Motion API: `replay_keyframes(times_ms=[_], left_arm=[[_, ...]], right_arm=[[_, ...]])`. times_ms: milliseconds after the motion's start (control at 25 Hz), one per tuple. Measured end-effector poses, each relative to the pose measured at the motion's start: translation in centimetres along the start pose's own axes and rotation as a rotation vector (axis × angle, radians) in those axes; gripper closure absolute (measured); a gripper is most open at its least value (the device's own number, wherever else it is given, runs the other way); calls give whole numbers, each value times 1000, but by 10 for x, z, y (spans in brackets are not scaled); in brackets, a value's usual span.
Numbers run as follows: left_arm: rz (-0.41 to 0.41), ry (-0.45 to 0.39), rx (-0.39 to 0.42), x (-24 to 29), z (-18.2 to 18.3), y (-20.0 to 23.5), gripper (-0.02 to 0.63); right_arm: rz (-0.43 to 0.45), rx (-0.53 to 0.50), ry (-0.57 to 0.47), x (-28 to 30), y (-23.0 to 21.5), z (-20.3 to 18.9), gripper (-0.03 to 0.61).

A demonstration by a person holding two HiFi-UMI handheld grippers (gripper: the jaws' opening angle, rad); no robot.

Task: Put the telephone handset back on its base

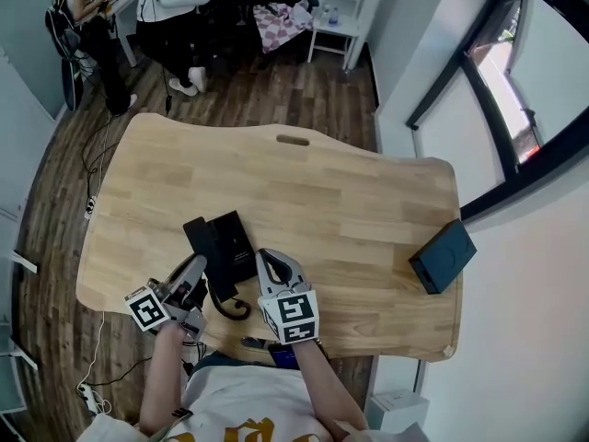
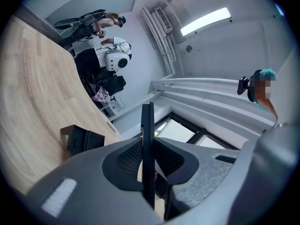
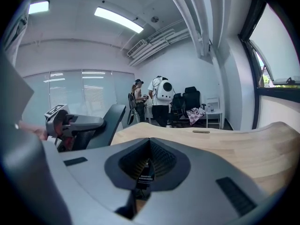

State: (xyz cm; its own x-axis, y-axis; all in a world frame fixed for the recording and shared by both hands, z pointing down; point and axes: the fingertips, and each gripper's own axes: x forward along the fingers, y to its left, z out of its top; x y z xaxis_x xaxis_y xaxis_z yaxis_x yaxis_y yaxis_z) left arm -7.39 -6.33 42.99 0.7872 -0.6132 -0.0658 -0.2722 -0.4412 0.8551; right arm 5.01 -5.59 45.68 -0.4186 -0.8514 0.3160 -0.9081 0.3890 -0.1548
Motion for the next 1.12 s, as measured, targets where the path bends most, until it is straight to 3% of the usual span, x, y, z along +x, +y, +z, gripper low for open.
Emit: replay_keyframes(times_ms=[520, 1120], left_arm=[[26, -48, 51, -13, -15, -26, 538], [46, -81, 23, -18, -7, 16, 538]], right_arm=[[57, -34, -35, -27, 3, 4, 572], [55, -28, 36, 1, -2, -19, 572]])
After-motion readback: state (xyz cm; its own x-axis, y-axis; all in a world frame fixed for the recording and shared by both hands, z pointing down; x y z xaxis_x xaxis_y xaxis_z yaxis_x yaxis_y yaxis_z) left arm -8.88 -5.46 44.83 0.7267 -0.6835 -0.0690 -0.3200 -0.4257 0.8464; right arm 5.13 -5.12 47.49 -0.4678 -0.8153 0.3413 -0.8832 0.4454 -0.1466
